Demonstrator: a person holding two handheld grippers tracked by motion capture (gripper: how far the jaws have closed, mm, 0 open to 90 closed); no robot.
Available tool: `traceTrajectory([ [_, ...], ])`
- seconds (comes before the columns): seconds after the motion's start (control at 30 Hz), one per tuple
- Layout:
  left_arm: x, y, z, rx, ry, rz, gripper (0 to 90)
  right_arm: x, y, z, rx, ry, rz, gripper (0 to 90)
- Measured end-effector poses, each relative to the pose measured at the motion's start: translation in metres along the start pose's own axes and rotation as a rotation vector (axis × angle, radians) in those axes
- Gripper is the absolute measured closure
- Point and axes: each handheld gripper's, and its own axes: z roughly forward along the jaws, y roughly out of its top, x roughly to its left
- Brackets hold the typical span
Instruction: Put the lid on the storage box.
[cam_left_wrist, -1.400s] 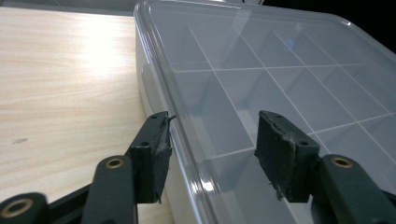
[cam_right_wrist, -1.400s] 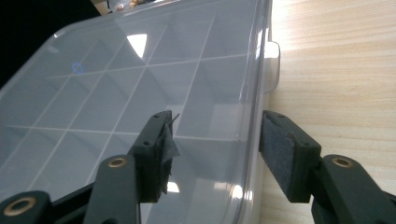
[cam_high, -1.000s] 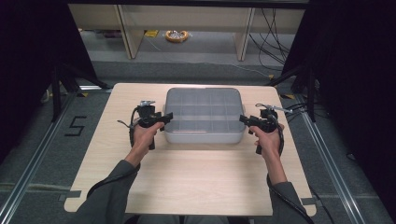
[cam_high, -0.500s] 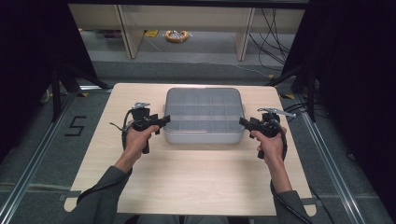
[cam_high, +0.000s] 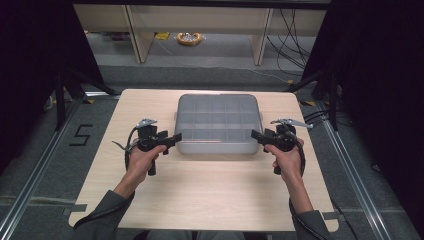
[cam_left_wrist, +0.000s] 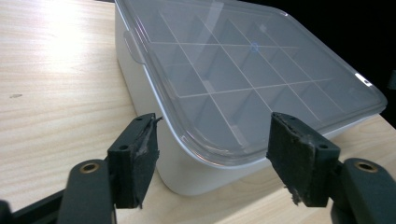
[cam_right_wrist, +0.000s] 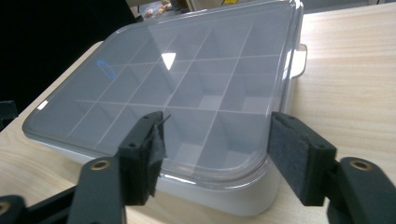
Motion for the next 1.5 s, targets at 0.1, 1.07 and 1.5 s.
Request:
traceTrajectory([
  [0.1,-0.003,-0.002,-0.001,0.001,-0.003,-0.001,31.6,0.000,-0.001,0.000,-0.001,-0.014,-0.011,35.4],
  [1.07,-0.015,-0.016,-0.014,0.007,-0.061,0.025,23.3,0.014,-0.016,-0.007,0.013,0.024,-0.051,18.8],
  [1.5,-0.026,-0.027,-0.016,0.026,-0.090,0.051,20.0,0.021,-0.022,-0.013,0.022,0.030,-0.063,18.1],
])
